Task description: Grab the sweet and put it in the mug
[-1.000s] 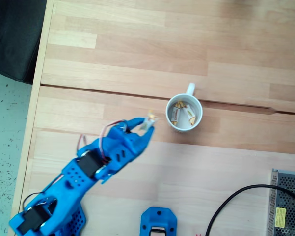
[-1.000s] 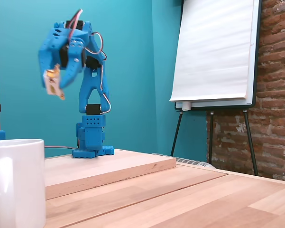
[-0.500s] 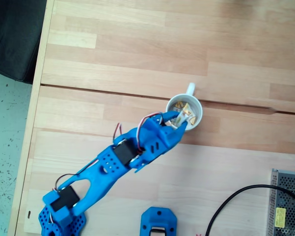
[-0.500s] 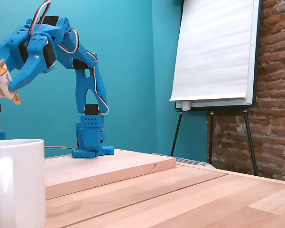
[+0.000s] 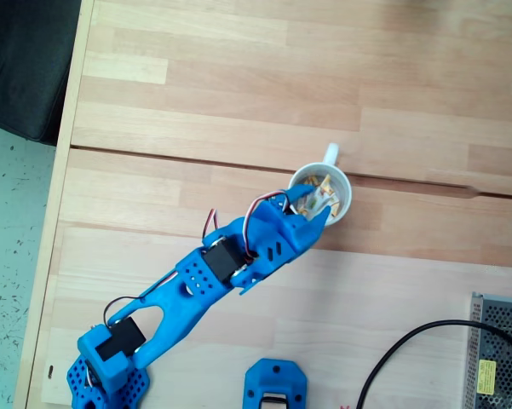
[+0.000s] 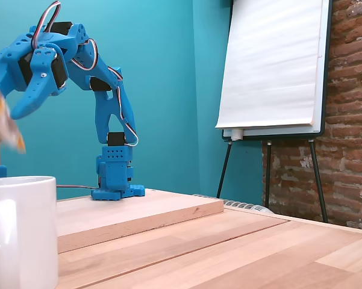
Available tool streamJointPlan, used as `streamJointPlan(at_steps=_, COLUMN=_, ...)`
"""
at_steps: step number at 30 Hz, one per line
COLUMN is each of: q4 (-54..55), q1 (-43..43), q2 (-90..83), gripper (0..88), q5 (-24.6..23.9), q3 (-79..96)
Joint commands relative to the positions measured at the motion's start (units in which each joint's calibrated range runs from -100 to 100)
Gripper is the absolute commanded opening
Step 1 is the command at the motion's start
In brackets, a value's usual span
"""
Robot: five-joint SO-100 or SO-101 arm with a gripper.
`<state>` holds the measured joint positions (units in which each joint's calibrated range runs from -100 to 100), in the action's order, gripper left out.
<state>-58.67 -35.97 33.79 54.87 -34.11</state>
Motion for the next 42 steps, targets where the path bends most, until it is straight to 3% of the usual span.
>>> streamJointPlan(at_steps=1, q4=0.52, q1=-0.71, q2=-1.43, gripper=27.7, q5=-0.05, q3=-3.71)
streamJointPlan(at_steps=6, q4=-0.37, q1=-0.71, q2=-1.77, gripper=28.4, q5=0.00, q3=-3.71)
streamJointPlan(at_steps=16, q4=-0.53, q1=0.46, q2=-12.70, gripper=3.5, q5=-2.34, q3=8.15)
streamJointPlan(at_steps=32, q4=0.60, q1=21.81, q2=-70.62, gripper=3.5, q5=-4.88, q3=85.85)
streamJointPlan(at_steps=42, q4=0.60, q1=33.93, q2=-95.49, gripper=3.5, q5=-4.88, q3=115.38)
